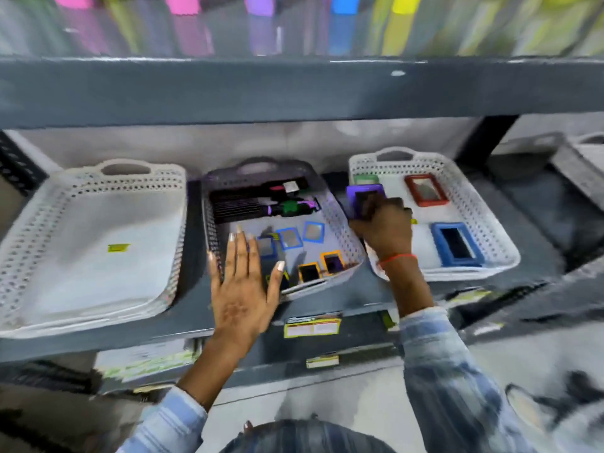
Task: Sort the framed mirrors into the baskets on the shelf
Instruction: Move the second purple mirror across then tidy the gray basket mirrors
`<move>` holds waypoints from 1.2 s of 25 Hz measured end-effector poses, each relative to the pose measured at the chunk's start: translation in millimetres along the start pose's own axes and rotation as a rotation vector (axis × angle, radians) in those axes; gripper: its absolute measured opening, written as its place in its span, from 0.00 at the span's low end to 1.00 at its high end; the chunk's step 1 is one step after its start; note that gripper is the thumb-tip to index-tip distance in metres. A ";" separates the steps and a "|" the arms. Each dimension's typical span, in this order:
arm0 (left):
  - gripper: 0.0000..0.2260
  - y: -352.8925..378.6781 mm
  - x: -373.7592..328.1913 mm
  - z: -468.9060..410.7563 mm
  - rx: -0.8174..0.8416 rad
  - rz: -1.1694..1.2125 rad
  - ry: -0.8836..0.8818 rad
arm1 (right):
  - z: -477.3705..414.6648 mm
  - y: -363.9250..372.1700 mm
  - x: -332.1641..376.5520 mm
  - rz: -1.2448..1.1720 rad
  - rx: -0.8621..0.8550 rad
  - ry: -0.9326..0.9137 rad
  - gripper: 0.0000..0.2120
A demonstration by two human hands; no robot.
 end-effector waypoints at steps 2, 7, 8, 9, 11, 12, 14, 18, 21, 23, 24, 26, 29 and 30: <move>0.33 6.3 0.1 0.9 0.013 -0.034 0.004 | -7.4 -6.3 -46.6 0.059 0.069 0.172 0.27; 0.33 4.2 0.5 1.0 0.019 -0.052 -0.003 | -9.3 24.5 -90.1 0.109 0.378 0.264 0.25; 0.33 3.7 0.5 1.1 0.016 -0.051 -0.008 | -7.8 26.0 -89.4 0.110 0.390 0.243 0.24; 0.32 3.0 0.7 1.1 0.011 -0.049 -0.013 | -7.4 25.8 -87.8 0.109 0.387 0.224 0.22; 0.32 2.5 1.1 1.0 0.002 -0.042 -0.016 | -6.7 25.9 -85.7 0.115 0.389 0.202 0.20; 0.32 2.3 0.8 1.0 -0.001 -0.041 -0.015 | -5.7 26.1 -86.3 0.126 0.403 0.202 0.20; 0.32 1.5 0.3 1.0 -0.004 -0.036 -0.015 | -6.6 22.6 -84.8 0.137 0.415 0.215 0.21; 0.33 -1.8 4.2 3.2 -0.019 -0.005 -0.016 | -6.1 -2.9 -29.4 0.085 0.145 0.048 0.22; 0.32 -2.7 14.2 7.4 -0.026 -0.014 -0.029 | 12.5 36.6 34.0 0.000 0.433 -0.225 0.18; 0.32 -1.1 18.9 8.8 -0.022 -0.008 -0.037 | 32.0 78.2 48.7 0.209 0.691 -0.365 0.19; 0.32 -0.1 19.6 9.2 -0.018 -0.002 -0.040 | 35.8 92.4 48.8 0.329 0.739 -0.424 0.18; 0.32 0.7 19.6 9.3 -0.018 0.006 -0.048 | 35.5 107.4 46.9 0.433 0.772 -0.488 0.14; 0.31 0.9 19.1 7.8 -0.024 0.023 -0.055 | 32.4 115.6 47.3 0.446 0.797 -0.536 0.12; 0.31 1.2 19.2 8.0 -0.026 0.024 -0.053 | 33.0 117.6 47.5 0.453 0.799 -0.547 0.13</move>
Point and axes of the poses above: each hand's wrist, its own z-axis away from the middle knuckle, its own y-axis out of the palm, x = y × z, the point moved 7 cm from there along -z, towards the middle knuckle, and after that the axes turned 9 degrees about -z, right-handed, at the moved point
